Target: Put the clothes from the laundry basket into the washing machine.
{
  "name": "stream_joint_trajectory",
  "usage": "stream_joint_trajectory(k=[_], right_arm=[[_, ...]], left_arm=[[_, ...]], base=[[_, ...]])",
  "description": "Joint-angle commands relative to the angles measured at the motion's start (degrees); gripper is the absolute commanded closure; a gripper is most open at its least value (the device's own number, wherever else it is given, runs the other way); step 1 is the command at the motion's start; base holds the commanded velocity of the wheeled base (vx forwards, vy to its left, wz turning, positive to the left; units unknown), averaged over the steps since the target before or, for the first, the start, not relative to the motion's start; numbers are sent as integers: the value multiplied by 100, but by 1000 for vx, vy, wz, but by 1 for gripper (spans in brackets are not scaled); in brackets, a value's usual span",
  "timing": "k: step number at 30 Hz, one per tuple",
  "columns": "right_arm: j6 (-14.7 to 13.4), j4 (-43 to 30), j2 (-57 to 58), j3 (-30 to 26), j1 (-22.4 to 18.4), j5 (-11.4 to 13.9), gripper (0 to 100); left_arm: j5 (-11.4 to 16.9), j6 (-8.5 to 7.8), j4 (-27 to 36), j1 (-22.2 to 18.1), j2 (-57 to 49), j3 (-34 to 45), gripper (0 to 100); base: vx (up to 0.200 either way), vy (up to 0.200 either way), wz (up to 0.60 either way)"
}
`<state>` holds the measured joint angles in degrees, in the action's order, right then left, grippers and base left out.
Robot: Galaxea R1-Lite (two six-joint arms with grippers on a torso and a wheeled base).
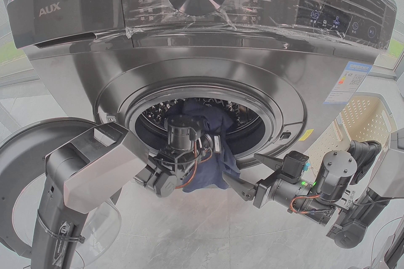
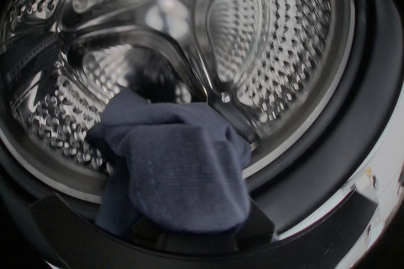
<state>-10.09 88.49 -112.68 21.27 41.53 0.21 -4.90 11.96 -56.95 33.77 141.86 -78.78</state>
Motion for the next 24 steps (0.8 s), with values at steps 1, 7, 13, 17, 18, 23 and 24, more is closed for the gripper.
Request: stream_joint_trajectory(k=[1, 7, 13, 17, 18, 23, 24], right_arm=[[-1, 1, 18, 0, 4, -3, 0], [-1, 1, 0, 8, 21, -3, 0], [-1, 1, 0, -9, 13, -3, 0], [-1, 1, 0, -9, 13, -3, 0], [-1, 1, -9, -9, 21, -3, 0], [-1, 1, -9, -18, 13, 6, 0], [-1, 1, -9, -18, 13, -3, 0]], left_arm=[[-310, 263, -44, -265, 175, -982, 100], [-565, 307, -395, -459, 632, -2142, 100], [-705, 263, -334, -538, 896, -2995, 100], [-705, 263, -290, -529, 887, -2942, 100], [-705, 263, -281, -529, 869, -2748, 100], [-635, 492, -184, -450, 254, -1597, 0], [-565, 553, -61, -406, 26, -1245, 0]], base=[[0, 0, 0], [0, 0, 0], [0, 0, 0], [0, 0, 0], [0, 0, 0], [0, 0, 0], [0, 0, 0]])
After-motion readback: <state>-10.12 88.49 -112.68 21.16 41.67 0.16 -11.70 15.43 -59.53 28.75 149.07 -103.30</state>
